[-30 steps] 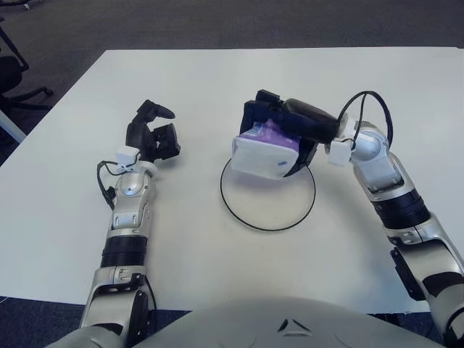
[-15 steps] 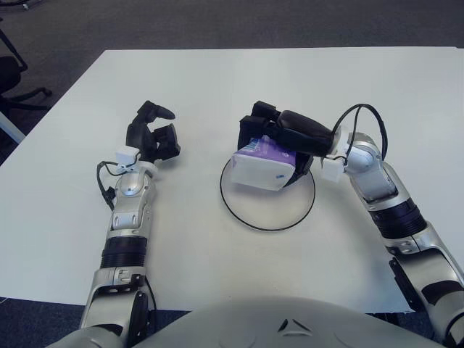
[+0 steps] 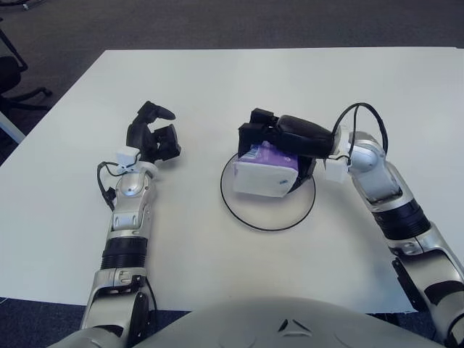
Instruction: Put the tissue paper into the plate.
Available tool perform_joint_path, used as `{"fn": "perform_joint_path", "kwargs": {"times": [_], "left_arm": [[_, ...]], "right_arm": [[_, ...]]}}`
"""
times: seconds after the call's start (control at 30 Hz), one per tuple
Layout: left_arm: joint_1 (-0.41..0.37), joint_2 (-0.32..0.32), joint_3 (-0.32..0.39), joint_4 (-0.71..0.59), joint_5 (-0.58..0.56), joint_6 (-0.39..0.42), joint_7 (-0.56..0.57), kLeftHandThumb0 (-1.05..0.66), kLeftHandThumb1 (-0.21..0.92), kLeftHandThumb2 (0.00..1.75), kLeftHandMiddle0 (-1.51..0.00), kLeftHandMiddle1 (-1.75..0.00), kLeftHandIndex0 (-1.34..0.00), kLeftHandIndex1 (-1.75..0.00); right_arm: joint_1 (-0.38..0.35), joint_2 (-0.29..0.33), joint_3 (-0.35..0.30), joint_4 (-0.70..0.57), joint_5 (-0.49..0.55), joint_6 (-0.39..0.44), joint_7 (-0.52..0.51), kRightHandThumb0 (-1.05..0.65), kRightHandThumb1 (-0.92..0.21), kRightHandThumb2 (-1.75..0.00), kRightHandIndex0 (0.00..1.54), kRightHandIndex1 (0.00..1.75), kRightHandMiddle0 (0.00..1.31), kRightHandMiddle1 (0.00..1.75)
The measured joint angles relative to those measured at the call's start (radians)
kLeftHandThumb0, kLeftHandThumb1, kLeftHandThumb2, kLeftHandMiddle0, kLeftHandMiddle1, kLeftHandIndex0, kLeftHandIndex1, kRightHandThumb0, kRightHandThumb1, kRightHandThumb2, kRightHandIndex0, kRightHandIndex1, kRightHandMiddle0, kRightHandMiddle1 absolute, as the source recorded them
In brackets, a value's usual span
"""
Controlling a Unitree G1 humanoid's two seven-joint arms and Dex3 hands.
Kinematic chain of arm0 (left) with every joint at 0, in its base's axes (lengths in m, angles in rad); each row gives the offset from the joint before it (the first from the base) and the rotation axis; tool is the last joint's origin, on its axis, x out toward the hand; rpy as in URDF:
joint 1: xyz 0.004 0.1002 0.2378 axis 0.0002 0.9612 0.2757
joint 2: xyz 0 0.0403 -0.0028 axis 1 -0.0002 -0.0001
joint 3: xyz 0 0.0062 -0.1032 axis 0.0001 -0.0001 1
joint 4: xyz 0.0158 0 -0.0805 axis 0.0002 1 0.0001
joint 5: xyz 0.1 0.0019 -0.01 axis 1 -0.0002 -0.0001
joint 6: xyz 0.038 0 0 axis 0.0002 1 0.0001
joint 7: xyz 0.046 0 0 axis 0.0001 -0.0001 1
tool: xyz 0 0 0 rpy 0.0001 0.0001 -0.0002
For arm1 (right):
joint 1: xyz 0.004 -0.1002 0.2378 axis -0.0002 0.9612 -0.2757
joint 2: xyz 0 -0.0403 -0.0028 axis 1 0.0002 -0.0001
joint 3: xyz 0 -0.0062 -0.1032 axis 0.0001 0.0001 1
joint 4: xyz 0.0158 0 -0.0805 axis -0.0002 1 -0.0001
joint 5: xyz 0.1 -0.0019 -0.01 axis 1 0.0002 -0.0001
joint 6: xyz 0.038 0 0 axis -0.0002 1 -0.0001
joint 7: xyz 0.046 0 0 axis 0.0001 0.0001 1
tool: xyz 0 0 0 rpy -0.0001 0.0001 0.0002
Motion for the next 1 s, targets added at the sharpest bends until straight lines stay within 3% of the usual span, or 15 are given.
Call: {"fn": "perform_joint_path", "kwargs": {"times": [0.07,0.23,0.3,0.33,0.4,0.43,0.5,0.63,0.7,0.83,1.0], "left_arm": [[0.003,0.000,0.000,-0.005,0.001,0.000,0.004,-0.48,0.31,1.32,-1.29,-1.75,-0.62,-1.75],[0.006,-0.001,-0.002,-0.008,0.006,0.000,0.011,-0.49,0.30,1.34,-1.28,-1.75,-0.63,-1.75],[0.006,-0.001,-0.003,-0.007,0.009,0.000,0.012,-0.49,0.29,1.35,-1.27,-1.75,-0.64,-1.75],[0.006,-0.001,-0.003,-0.007,0.010,0.000,0.012,-0.49,0.29,1.35,-1.27,-1.75,-0.64,-1.75],[0.006,-0.001,-0.003,-0.006,0.014,0.000,0.014,-0.49,0.29,1.35,-1.25,-1.75,-0.64,-1.75],[0.006,-0.001,-0.003,-0.006,0.015,0.000,0.015,-0.49,0.29,1.35,-1.25,-1.75,-0.64,-1.75],[0.006,-0.001,-0.003,-0.006,0.016,0.000,0.016,-0.49,0.29,1.35,-1.24,-1.75,-0.64,-1.75],[0.006,-0.001,-0.004,-0.006,0.018,0.000,0.018,-0.49,0.29,1.35,-1.23,-1.75,-0.64,-1.75],[0.006,-0.001,-0.005,-0.006,0.019,0.000,0.018,-0.49,0.29,1.34,-1.22,-1.75,-0.63,-1.75],[0.006,-0.001,-0.005,-0.005,0.021,0.000,0.019,-0.49,0.31,1.33,-1.22,-1.75,-0.63,-1.75],[0.003,-0.001,-0.006,0.004,0.021,0.000,0.019,-0.48,0.31,1.32,-1.21,-1.75,-0.62,-1.75]], "right_arm": [[0.000,-0.002,0.000,-0.008,0.010,0.021,0.013,0.00,-0.13,-1.52,0.74,1.74,0.56,1.69],[0.000,-0.004,-0.001,-0.021,0.017,0.030,0.018,-0.01,-0.52,-1.07,0.37,1.75,0.34,1.73],[-0.002,-0.005,-0.001,-0.021,0.016,0.019,0.022,-0.33,-0.59,-0.90,0.27,1.66,0.18,1.59],[-0.004,-0.007,-0.001,-0.020,0.016,0.011,0.026,-0.41,-0.62,-0.85,0.25,1.61,0.14,1.54],[-0.010,-0.011,-0.001,-0.015,0.016,-0.015,0.037,-0.62,-0.72,-0.68,0.20,1.36,0.06,1.37],[-0.014,-0.014,0.000,-0.010,0.017,-0.031,0.044,-0.70,-0.78,-0.58,0.18,1.20,0.04,1.28],[-0.027,-0.021,0.002,0.004,0.018,-0.065,0.062,-0.76,-0.85,-0.48,0.16,1.07,0.02,1.19],[-0.049,-0.031,0.002,0.032,0.018,-0.123,0.076,-0.86,-0.91,-0.39,0.11,0.74,0.00,0.98],[-0.055,-0.032,0.002,0.044,0.017,-0.150,0.076,-0.87,-0.91,-0.37,0.08,0.66,0.00,0.92],[-0.062,-0.032,0.001,0.060,0.007,-0.188,0.073,-0.90,-0.92,-0.30,0.03,0.33,0.00,0.62],[-0.063,-0.035,0.000,0.068,-0.011,-0.211,0.069,-0.95,-0.92,-0.29,0.01,0.10,0.00,0.44]]}}
